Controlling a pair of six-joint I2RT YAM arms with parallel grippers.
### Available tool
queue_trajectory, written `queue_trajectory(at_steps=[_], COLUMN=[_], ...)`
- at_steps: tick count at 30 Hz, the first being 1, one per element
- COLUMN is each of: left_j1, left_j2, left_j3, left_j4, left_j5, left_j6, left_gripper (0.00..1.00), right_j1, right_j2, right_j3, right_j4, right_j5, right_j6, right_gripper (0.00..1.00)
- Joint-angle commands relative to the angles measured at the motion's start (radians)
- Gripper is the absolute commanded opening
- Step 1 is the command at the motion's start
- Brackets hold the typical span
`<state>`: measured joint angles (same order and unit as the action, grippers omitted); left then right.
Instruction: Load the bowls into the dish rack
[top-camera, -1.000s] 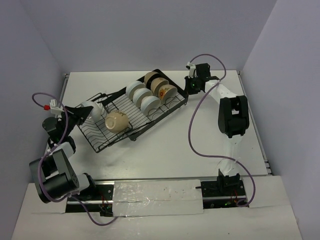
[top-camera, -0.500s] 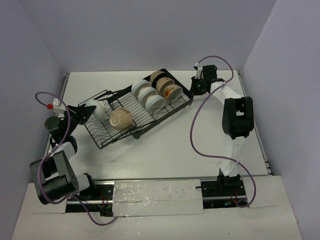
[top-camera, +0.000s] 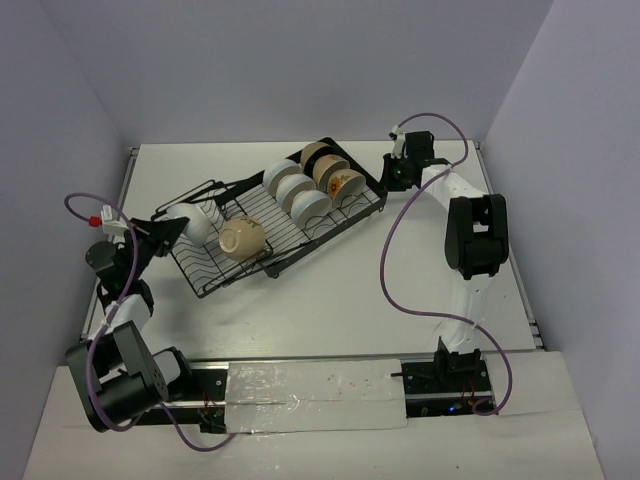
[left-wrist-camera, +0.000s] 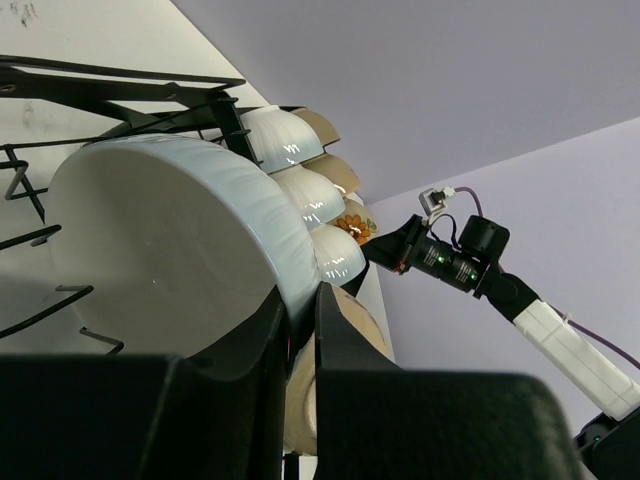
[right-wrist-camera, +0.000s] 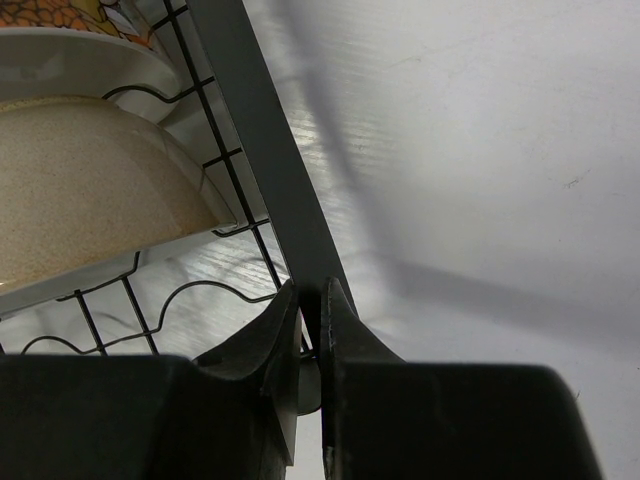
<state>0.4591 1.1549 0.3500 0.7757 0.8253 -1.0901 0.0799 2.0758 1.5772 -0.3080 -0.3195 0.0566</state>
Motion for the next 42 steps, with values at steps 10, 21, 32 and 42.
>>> queue_trajectory(at_steps=[10,21,32,42], left_j1=[0.110,0.142,0.158,0.162], left_j2=[-0.066,-0.096,-0.121,-0.142], left_j3=[-0.040,-0.054,-0.060,-0.040], left_j4=[-0.200,-0.294,-0.408,-0.458], left_j5=[-0.127,-0.184,-0.268,-0.278], left_j6=[0.154,0.200,0.229,0.225], left_gripper=[0.14,0.27,0.34,0.59], right_j1=[-0.112,-0.112,-0.115,-0.115], right_j2=[-0.082,-0.085,-0.094,-0.105], right_j3=[-0.014,-0.020,-0.033,-0.043], right_j4=[0.072,0.078,0.086,0.095], right_j5=[0.237,0.235,0.243,0.231], right_j6=[0.080,0.077,0.066,0.068], right_gripper=[0.00,0.00,0.00,0.00])
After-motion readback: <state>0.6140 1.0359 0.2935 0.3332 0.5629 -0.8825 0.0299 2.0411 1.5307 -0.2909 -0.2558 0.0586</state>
